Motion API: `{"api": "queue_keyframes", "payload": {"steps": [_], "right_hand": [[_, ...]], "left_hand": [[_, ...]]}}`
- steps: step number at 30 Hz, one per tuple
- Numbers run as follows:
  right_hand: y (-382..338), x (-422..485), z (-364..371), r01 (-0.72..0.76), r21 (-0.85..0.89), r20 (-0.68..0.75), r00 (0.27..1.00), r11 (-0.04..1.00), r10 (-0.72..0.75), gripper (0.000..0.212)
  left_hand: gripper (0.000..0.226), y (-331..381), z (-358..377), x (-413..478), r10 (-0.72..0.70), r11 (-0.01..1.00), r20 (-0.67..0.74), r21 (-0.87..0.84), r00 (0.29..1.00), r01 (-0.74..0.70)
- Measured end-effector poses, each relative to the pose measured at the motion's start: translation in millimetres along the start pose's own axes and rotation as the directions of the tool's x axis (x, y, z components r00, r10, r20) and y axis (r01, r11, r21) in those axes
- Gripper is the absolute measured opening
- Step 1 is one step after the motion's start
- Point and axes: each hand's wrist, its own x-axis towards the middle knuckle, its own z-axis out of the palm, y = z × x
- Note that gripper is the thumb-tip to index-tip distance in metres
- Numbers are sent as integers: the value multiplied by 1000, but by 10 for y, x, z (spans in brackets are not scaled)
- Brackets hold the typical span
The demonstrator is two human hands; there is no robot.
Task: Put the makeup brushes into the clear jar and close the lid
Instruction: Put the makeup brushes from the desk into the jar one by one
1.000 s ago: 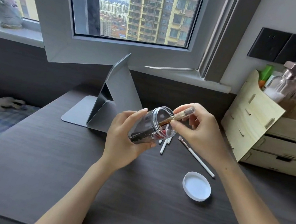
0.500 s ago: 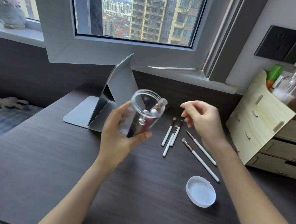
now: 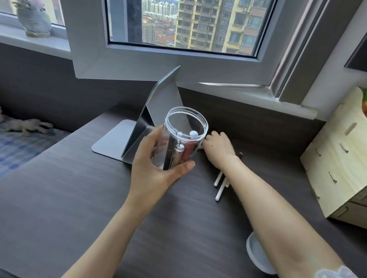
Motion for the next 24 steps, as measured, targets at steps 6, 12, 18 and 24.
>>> {"api": "queue_keyframes", "payload": {"steps": [6,12,18,24], "right_hand": [[204,-345,-242,-86,159,-85,991,984,100,21],[622,-1149,-935,-74,646,-350,856,760,381,27],[639,-2022,-1552,26,559,-391,889,829,236,26],[424,-2131,-1556,43,432,-115,993,901,8,46]], "left_hand": [[73,12,1,-31,49,998,-2,42,999,-49],[78,-1,40,-63,170,965,47,195,984,-176],[79,-12,111,-156,245,907,198,300,949,-296],[77,8,187,-248,273,854,334,347,902,-387]]}}
